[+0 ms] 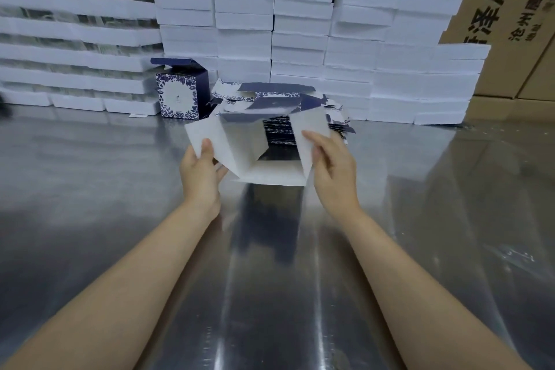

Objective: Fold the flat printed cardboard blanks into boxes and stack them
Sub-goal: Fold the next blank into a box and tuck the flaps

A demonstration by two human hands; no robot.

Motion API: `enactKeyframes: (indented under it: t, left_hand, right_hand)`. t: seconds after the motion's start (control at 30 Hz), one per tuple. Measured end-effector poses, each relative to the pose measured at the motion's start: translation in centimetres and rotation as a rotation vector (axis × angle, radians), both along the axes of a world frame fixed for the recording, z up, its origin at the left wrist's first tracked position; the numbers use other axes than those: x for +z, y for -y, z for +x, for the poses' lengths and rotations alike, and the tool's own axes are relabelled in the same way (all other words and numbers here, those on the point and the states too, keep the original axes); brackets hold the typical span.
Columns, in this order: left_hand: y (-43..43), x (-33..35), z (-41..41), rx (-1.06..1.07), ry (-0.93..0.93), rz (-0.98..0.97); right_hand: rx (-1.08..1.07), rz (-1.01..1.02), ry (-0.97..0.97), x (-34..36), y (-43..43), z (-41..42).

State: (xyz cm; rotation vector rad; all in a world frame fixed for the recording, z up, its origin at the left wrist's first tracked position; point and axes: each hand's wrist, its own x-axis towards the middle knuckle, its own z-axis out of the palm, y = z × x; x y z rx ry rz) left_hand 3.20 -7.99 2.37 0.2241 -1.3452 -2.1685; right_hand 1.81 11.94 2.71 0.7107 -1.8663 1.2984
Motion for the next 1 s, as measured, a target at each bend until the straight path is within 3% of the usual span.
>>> enactKeyframes:
  t: [0.17, 0.37, 0.53, 0.67, 0.77, 0.9, 1.0]
  left_hand:
    - [0.8, 0.2, -0.1, 0.059, 0.015, 0.085]
    - [1.1, 0.1, -0.1, 0.096, 0.042, 0.112]
    - [1.1, 0.1, -0.3, 0.112, 0.021, 0.063]
    - [0.4, 0.1, -0.2, 0.122, 0.018, 0.088]
    - [0.5, 0.3, -0.1, 0.105, 0.018, 0.110]
    - [0.1, 0.6, 0.2, -0.042, 0.011, 0.070]
    - [-0.5, 0.5, 0.2, -0.089, 0.012, -0.108]
  right_hand:
    - [0.126, 0.292, 0.343, -0.8, 0.3, 0.3]
    - [0.078, 0.583, 0.322, -1.3, 0.3, 0.0]
    - [0.096, 0.361, 0.294, -1.6, 0.4, -0.3]
    - [0.076, 0.480, 0.326, -1.8, 0.1, -0.5]
    - [0.060, 0.263, 0.186, -2.0, 0.8, -0.8]
    - [-0.124, 0.065, 0.144, -1.5, 1.0, -1.0]
    - [-0.146, -0.048, 0.122, -1.2, 0.7, -0.8]
